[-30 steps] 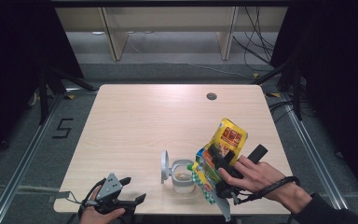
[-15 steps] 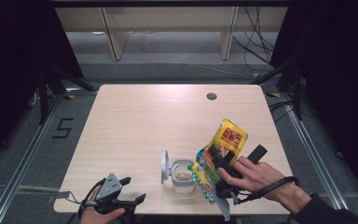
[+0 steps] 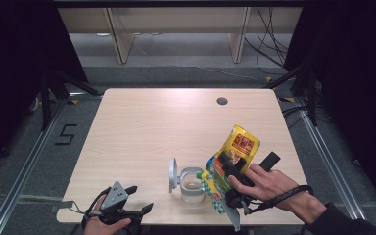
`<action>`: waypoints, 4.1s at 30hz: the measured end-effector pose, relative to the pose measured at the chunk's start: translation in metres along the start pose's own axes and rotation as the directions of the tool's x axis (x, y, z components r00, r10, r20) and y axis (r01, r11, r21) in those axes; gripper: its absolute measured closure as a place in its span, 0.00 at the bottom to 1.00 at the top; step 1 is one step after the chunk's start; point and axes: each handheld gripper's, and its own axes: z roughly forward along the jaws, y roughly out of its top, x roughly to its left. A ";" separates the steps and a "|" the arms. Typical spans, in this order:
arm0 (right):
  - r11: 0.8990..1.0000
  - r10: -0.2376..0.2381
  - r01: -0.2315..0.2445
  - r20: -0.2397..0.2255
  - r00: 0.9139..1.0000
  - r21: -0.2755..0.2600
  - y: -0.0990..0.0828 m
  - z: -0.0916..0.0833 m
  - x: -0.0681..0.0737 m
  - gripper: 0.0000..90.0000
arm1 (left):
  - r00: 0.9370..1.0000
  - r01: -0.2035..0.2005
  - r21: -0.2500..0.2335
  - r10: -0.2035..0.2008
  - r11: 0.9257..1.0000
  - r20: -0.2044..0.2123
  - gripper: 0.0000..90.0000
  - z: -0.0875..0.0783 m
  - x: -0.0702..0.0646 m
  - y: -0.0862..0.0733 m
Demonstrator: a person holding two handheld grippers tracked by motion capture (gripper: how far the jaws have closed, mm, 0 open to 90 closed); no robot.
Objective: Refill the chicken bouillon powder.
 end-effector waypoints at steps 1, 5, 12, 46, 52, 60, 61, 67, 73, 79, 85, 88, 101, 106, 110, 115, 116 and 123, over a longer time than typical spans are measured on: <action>1.000 0.014 -0.014 -0.002 1.000 -0.001 0.000 0.000 0.000 0.61 | 1.000 0.005 -0.004 -0.005 1.000 0.001 0.21 0.000 0.000 0.000; 1.000 0.012 -0.012 -0.014 1.000 0.002 -0.001 0.000 0.000 0.61 | 1.000 -0.007 0.006 0.007 1.000 -0.001 0.21 -0.001 0.001 0.000; 1.000 0.018 -0.018 -0.016 1.000 0.003 -0.001 0.001 -0.001 0.61 | 1.000 -0.008 0.008 0.008 1.000 0.000 0.21 -0.001 0.001 0.000; 1.000 -0.024 0.025 -0.009 1.000 0.013 0.001 0.000 -0.003 0.61 | 1.000 -0.006 0.007 0.006 1.000 0.000 0.21 -0.001 0.001 0.000; 1.000 -0.010 0.010 -0.017 1.000 0.003 0.000 0.001 -0.003 0.61 | 1.000 0.006 -0.005 -0.006 1.000 0.001 0.21 0.001 0.000 0.000; 1.000 -0.015 0.015 -0.022 1.000 0.004 0.000 0.002 -0.003 0.61 | 1.000 -0.008 0.007 0.008 1.000 0.000 0.21 -0.001 0.001 0.000; 1.000 -0.014 0.014 -0.024 1.000 0.003 0.000 0.002 -0.003 0.61 | 1.000 -0.007 0.007 0.007 1.000 0.000 0.21 -0.001 0.001 0.000; 1.000 0.005 -0.005 -0.030 1.000 0.001 -0.001 0.002 -0.003 0.61 | 1.000 -0.002 0.002 0.002 1.000 0.001 0.21 0.000 0.000 0.000; 1.000 0.002 -0.002 -0.034 0.999 0.001 -0.001 0.002 -0.004 0.61 | 1.000 -0.009 0.009 0.009 1.000 0.001 0.21 -0.001 0.001 0.000; 1.000 0.002 -0.002 -0.042 0.999 -0.013 -0.001 0.003 -0.005 0.61 | 1.000 -0.007 0.008 0.007 1.000 0.000 0.21 -0.001 0.001 0.000; 1.000 0.003 -0.003 -0.048 0.999 -0.014 -0.001 0.003 -0.005 0.61 | 1.000 -0.008 0.009 0.008 1.000 0.001 0.21 -0.001 0.001 0.000; 1.000 0.006 -0.007 -0.051 0.999 -0.010 -0.001 0.003 -0.005 0.61 | 1.000 -0.009 0.009 0.008 1.000 0.001 0.21 -0.001 0.001 0.000; 0.999 -0.030 0.030 -0.035 0.999 -0.013 -0.001 0.003 -0.007 0.61 | 1.000 0.007 -0.002 -0.007 1.000 0.002 0.21 0.001 0.000 0.000; 0.999 -0.032 0.032 -0.036 0.999 -0.012 -0.002 0.003 -0.008 0.61 | 1.000 0.006 -0.002 -0.006 1.000 0.002 0.21 0.001 0.000 0.000; 0.999 -0.036 0.036 -0.032 0.999 -0.010 -0.002 0.003 -0.007 0.61 | 1.000 0.005 -0.002 -0.005 1.000 0.002 0.21 0.001 0.000 0.000; 0.999 -0.037 0.037 -0.032 0.999 -0.011 -0.002 0.002 -0.007 0.61 | 1.000 0.004 -0.002 -0.004 1.000 0.002 0.21 0.000 0.000 0.000; 0.999 -0.037 0.037 -0.030 0.999 -0.011 -0.002 0.002 -0.007 0.61 | 1.000 -0.010 0.010 0.010 1.000 0.001 0.21 -0.001 0.001 0.000; 0.999 -0.042 0.042 -0.029 0.999 -0.008 -0.002 0.002 -0.007 0.61 | 1.000 0.001 -0.002 -0.001 1.000 0.001 0.21 0.000 0.000 0.000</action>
